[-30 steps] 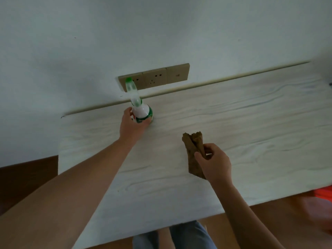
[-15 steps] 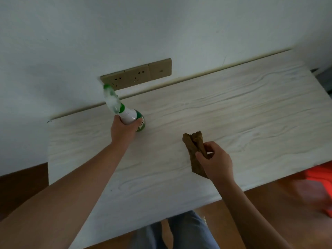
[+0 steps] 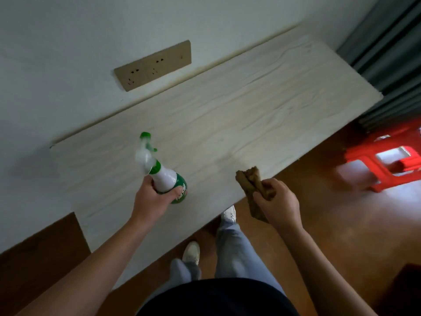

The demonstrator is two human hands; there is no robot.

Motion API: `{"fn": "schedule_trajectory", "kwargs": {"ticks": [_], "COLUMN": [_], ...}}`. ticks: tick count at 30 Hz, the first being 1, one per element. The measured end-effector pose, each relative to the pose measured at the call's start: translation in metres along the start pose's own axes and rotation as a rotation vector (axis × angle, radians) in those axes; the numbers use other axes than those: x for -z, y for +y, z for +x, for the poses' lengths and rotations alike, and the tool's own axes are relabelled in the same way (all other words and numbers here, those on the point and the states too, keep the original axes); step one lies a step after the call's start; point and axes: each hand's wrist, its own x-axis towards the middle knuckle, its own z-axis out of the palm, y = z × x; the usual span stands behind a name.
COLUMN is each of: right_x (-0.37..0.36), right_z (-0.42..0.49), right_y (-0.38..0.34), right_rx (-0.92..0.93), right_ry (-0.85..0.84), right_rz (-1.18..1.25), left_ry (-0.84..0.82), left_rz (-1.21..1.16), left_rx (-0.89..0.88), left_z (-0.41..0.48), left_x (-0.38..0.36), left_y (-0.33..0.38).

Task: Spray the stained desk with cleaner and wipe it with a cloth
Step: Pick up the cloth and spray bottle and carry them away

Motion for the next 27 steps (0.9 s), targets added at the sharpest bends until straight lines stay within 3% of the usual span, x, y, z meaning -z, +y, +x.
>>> {"fn": "schedule_trajectory", "kwargs": {"ticks": [6, 20, 27], "right_x": [-0.007, 0.005, 0.029], "right_z": [-0.126, -0.374, -0.444], "right_y": [0.026, 0.166, 0.237], "right_rx": [-0.201, -0.689, -0.733], "right_ry": [0.143, 0.535, 0.592], "right_rz": [0.117, 0.313, 0.334], "left_ry": [-0.127, -0.633, -0.652], "left_rz": [0.008, 0.401, 0.369], "left_rx": [-0.063, -0.451, -0.447], "left_z": [-0.079, -0.209, -0.278], "left_x": [0.000, -0.102, -0.165], "left_y": [-0.024, -0.008, -0.005]}}
